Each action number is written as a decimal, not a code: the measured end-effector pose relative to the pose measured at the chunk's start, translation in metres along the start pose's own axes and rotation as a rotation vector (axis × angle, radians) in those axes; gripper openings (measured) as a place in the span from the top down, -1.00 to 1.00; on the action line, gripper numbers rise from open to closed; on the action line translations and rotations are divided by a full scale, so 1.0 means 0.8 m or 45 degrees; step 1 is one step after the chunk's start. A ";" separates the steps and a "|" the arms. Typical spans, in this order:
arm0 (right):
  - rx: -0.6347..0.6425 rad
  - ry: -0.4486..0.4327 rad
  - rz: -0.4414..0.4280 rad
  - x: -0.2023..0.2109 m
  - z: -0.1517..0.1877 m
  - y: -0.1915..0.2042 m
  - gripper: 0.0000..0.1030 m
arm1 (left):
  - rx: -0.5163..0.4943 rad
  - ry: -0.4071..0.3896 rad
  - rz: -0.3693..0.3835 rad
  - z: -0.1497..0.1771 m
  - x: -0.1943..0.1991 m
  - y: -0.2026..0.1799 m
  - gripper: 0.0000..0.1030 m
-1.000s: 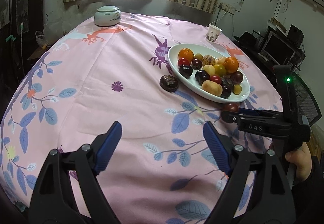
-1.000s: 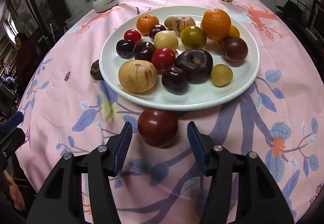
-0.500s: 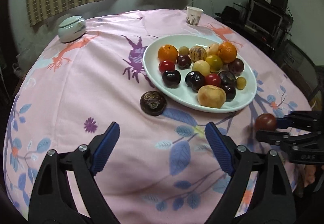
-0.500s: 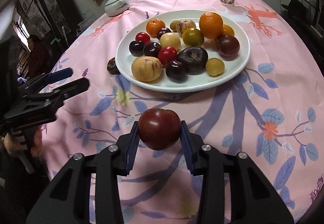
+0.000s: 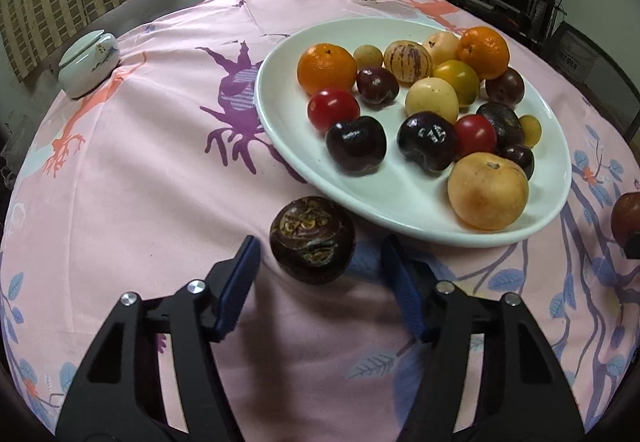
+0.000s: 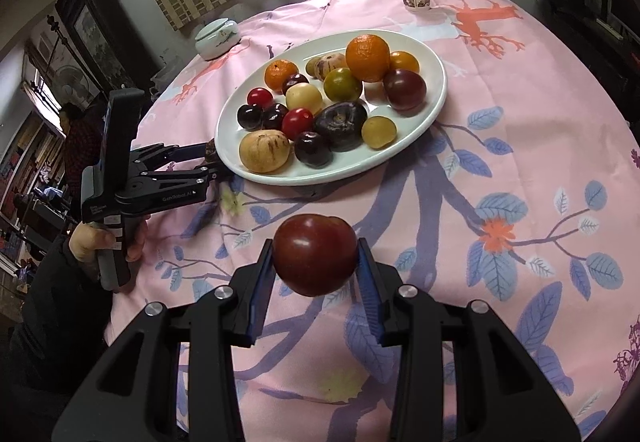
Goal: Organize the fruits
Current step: 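Grasp the dark brown round fruit with the left tool while the right holds the tomato, then lower the tomato and brown fruit onto the white plate and open both tools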
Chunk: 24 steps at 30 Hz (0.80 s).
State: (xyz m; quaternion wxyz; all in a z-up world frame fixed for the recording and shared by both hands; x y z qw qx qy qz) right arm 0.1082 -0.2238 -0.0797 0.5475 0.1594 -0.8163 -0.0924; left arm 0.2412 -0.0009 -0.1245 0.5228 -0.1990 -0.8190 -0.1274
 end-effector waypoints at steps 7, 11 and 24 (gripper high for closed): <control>-0.005 -0.005 -0.008 0.003 0.000 0.003 0.21 | 0.060 -0.014 0.004 0.016 0.013 0.001 0.20; 0.008 -0.004 -0.010 0.005 0.002 0.007 0.21 | 0.071 -0.045 0.009 0.039 0.036 -0.020 0.20; 0.035 -0.008 -0.032 0.010 0.021 0.020 0.21 | 0.269 -0.203 0.196 0.127 0.116 -0.093 0.20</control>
Point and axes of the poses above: each gripper's, at about its wrist camera, not at the fingertips, and x roughly against the way its jaws point, y to its left, z to its underside, the point moved 1 cm from there along -x, roughly the way its jaws point, and after that the axes turned 11 degrees about y, right-handed, at the moved point
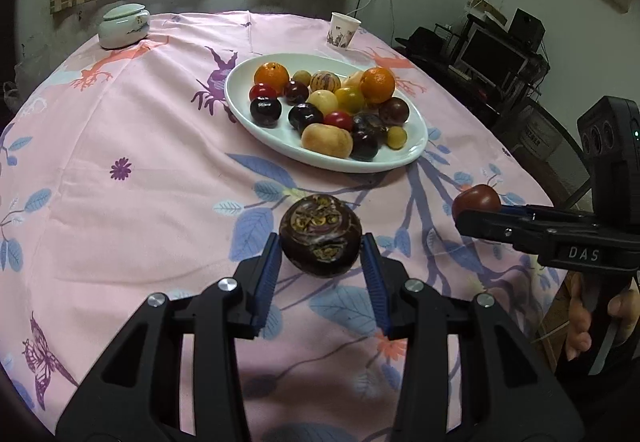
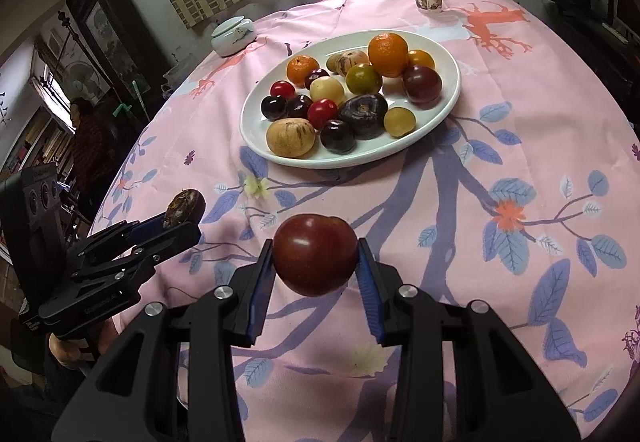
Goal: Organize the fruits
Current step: 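Lower the tomato and brown fruit onto the white plate and open both tools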
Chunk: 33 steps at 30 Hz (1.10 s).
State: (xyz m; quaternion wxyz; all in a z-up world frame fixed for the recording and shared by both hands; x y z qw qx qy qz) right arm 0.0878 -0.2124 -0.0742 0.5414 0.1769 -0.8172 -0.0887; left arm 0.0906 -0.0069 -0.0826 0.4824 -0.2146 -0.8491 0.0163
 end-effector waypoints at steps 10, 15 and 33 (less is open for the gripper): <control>0.072 -0.017 0.009 0.005 -0.021 0.013 0.21 | 0.038 -0.019 -0.133 -0.053 0.014 -0.007 0.20; 0.119 -0.033 0.034 -0.002 -0.077 0.018 0.21 | 0.047 -0.065 -0.145 -0.120 0.009 -0.002 0.19; 0.119 -0.053 0.184 -0.061 -0.176 -0.008 -0.13 | 0.151 0.044 -0.122 -0.210 -0.085 0.029 -0.05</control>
Point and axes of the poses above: each gripper's, at about its wrist camera, not at the fingertips, and x roughly against the way its jaws point, y to its left, z to its underside, the point moved 1 cm from there along -x, roughly the way its jaws point, and after that the axes turned 11 degrees about y, right-handed, at the moved point
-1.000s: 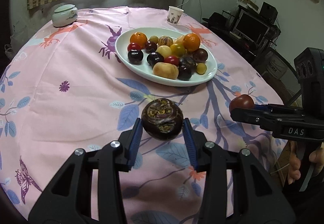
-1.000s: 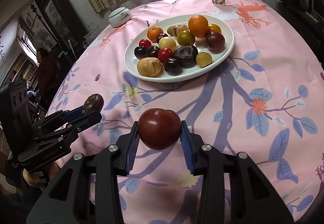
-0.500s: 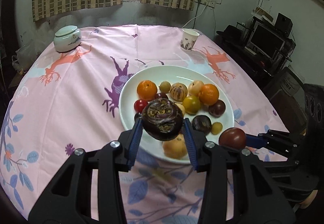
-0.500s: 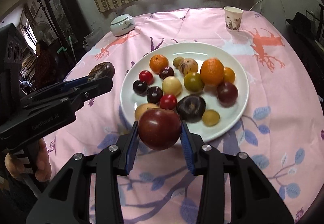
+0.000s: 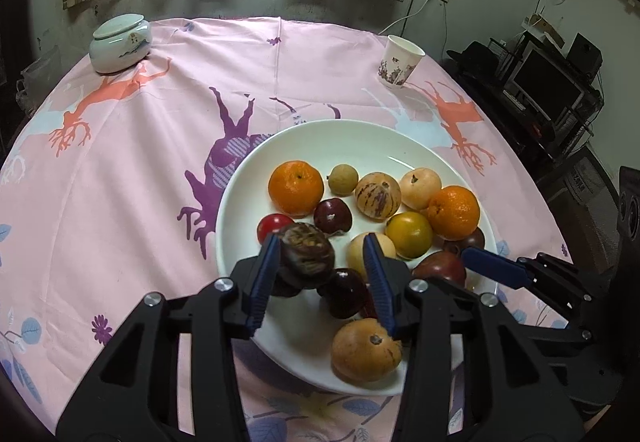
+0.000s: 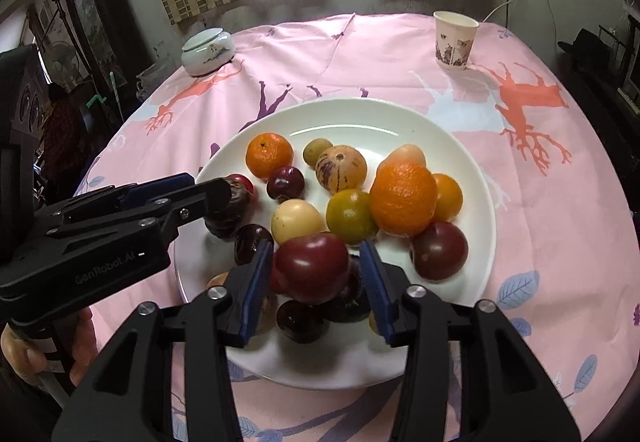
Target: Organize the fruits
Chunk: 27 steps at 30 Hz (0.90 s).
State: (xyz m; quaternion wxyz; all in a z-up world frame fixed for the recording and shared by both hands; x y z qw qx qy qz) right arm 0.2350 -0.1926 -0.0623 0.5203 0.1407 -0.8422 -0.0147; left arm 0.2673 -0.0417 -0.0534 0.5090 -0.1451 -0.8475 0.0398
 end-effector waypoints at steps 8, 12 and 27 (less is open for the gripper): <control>-0.039 -0.090 0.039 0.039 0.010 -0.005 -0.41 | 0.035 -0.088 -0.025 0.010 0.041 -0.005 -0.77; 0.023 -0.073 0.072 0.046 0.029 0.006 -0.94 | 0.029 -0.153 -0.133 0.031 0.066 -0.016 -0.94; -0.024 0.006 0.167 0.070 0.117 0.006 -0.97 | -0.002 -0.122 -0.173 0.146 0.108 -0.045 -0.96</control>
Point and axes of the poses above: each gripper's, at about its wrist camera, not at the fingertips, and x roughly against the way its jaws point, y to its left, z to its underside, the point moved 1 cm from there along -x, roughly the way its jaws point, and after that the axes turned 11 degrees about y, right-handed, at the moved point
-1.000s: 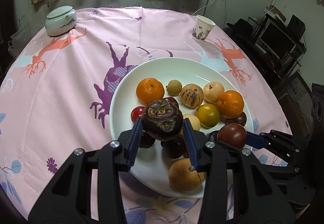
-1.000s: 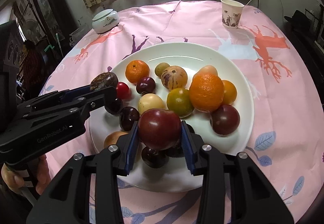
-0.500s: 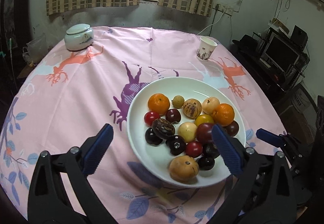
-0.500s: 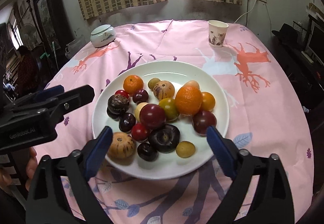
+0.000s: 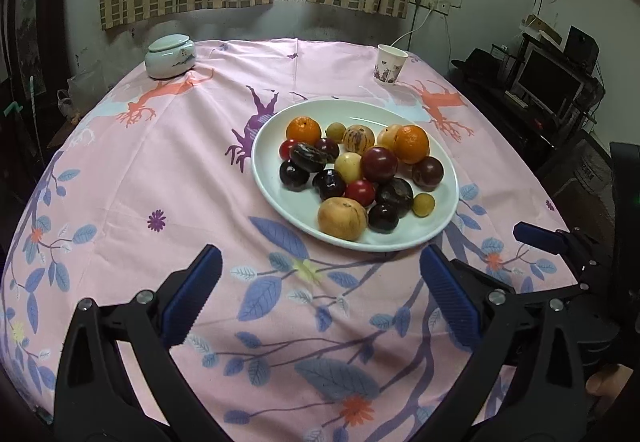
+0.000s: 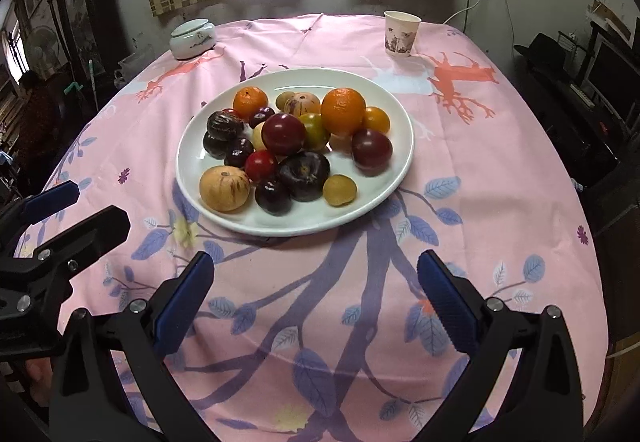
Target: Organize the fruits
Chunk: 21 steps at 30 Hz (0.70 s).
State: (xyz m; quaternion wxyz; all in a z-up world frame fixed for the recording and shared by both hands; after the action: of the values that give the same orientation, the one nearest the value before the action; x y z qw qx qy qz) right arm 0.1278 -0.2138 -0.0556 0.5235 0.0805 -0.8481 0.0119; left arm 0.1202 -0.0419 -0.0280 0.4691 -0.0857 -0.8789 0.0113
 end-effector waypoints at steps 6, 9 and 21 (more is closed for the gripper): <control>-0.011 -0.007 0.004 0.020 0.022 0.005 -0.97 | 0.053 -0.053 -0.017 0.017 0.034 0.009 -0.96; -0.016 -0.010 -0.006 0.029 0.033 0.009 -0.97 | 0.054 -0.063 -0.015 0.024 0.048 0.009 -0.96; 0.023 -0.046 -0.009 0.058 0.074 0.027 -0.97 | 0.047 -0.072 -0.023 0.060 0.074 0.002 -0.96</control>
State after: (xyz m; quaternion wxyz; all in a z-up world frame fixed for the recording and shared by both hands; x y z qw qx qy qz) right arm 0.0521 -0.2043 -0.0399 0.5075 0.0885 -0.8569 0.0161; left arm 0.0487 -0.0279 -0.0061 0.4458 -0.0687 -0.8921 0.0256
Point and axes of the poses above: each gripper's, at about its wrist camera, not at the fingertips, and x roughly against the way its jaws point, y to its left, z to its underside, the point moved 1 cm from there along -x, roughly the way its jaws point, and after that the axes turned 11 degrees about y, right-handed, at the moved point
